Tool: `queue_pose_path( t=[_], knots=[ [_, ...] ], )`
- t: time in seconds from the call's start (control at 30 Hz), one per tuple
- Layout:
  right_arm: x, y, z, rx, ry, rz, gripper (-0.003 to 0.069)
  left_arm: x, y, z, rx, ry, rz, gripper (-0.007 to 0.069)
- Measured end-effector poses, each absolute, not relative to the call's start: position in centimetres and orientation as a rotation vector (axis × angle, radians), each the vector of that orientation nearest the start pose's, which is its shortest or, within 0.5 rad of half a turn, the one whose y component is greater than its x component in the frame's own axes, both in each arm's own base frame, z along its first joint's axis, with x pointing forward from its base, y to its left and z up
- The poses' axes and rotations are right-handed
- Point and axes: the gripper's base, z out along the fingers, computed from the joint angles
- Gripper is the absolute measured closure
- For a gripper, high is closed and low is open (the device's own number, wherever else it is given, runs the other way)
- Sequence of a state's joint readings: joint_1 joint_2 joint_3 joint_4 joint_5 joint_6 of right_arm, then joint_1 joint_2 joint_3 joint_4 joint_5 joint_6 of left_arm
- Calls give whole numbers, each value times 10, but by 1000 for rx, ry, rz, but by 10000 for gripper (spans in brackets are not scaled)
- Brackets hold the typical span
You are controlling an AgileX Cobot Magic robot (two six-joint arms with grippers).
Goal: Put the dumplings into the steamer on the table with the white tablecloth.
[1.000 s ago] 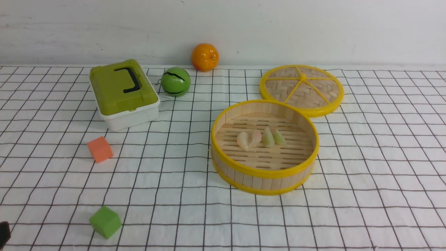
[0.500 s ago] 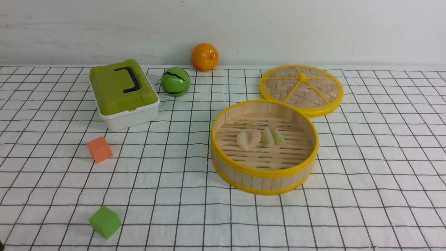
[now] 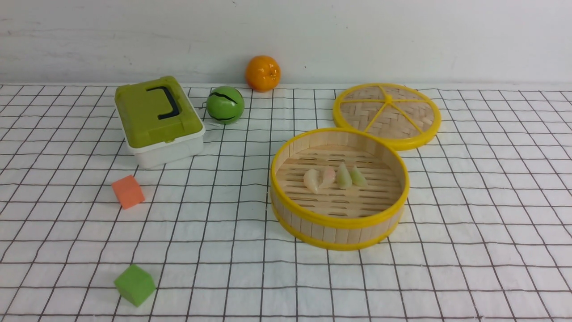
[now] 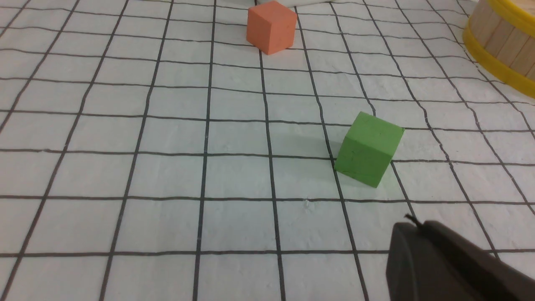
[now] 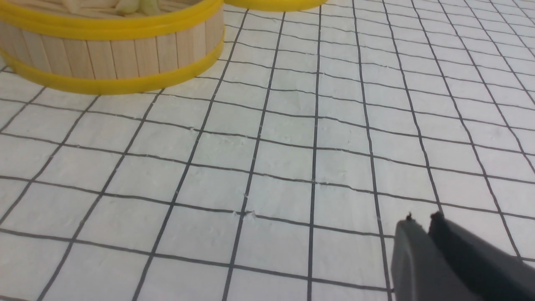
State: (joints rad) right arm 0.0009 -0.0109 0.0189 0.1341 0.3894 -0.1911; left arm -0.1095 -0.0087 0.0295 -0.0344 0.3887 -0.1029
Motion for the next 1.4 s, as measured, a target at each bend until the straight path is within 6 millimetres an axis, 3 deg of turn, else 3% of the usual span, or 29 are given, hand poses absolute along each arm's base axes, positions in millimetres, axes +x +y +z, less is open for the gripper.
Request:
queue_pose_path(
  t=[1.4],
  knots=[
    [52,5,173,-98,1875,2,546,52,-7,169,-10,1897,-175,636]
  ],
)
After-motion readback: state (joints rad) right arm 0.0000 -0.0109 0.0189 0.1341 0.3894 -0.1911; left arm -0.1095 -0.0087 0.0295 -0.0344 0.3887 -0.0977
